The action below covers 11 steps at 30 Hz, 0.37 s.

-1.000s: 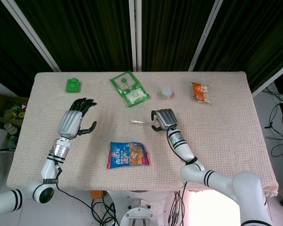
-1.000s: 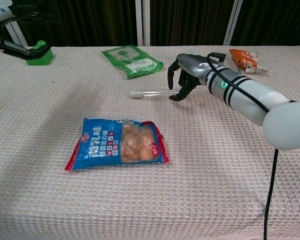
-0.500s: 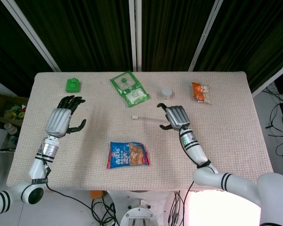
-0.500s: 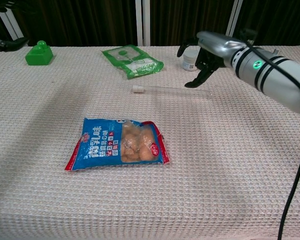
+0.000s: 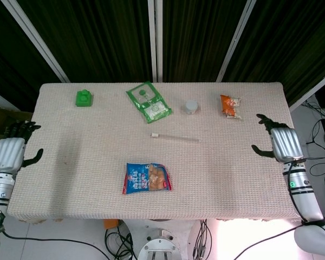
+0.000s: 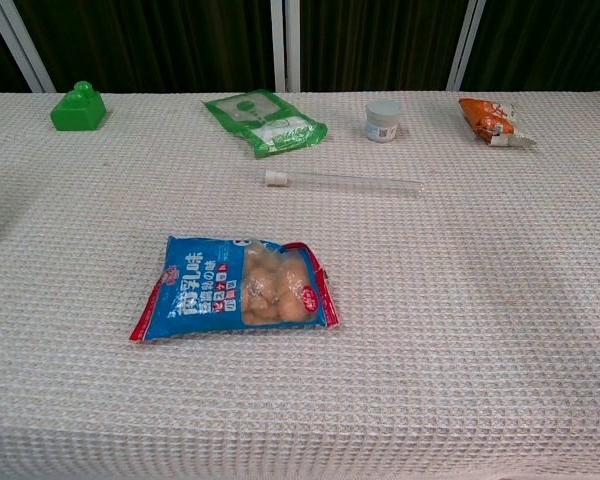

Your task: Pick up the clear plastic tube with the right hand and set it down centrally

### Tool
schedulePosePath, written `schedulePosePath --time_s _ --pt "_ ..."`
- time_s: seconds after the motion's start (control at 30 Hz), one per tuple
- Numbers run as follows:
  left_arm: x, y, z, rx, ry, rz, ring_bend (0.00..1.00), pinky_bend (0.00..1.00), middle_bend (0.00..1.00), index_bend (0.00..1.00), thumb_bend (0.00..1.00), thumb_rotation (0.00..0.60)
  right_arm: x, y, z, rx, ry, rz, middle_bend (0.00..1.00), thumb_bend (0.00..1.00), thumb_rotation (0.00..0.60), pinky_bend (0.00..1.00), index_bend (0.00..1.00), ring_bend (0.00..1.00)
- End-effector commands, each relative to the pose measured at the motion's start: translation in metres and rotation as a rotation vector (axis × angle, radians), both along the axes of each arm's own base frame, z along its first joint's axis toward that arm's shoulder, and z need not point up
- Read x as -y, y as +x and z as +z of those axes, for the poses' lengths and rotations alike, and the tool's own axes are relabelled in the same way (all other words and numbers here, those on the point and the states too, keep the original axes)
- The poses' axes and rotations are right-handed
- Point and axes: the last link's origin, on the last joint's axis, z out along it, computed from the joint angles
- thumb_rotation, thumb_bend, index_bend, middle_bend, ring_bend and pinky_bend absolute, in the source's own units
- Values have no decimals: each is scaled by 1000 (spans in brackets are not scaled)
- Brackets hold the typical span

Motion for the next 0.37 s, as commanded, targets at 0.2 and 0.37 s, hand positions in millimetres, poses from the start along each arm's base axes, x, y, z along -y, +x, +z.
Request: schedulePosePath --time_s 0.2,0.37 --pt "80 -22 14 12 47 6 62 84 137 204 357 591 -92 -55 41 45 -80 -14 122 176 600 156 5 116" --pt "110 -19 5 65 49 23 62 84 137 204 357 594 -116 -63 38 35 -80 -20 123 176 600 154 5 116"
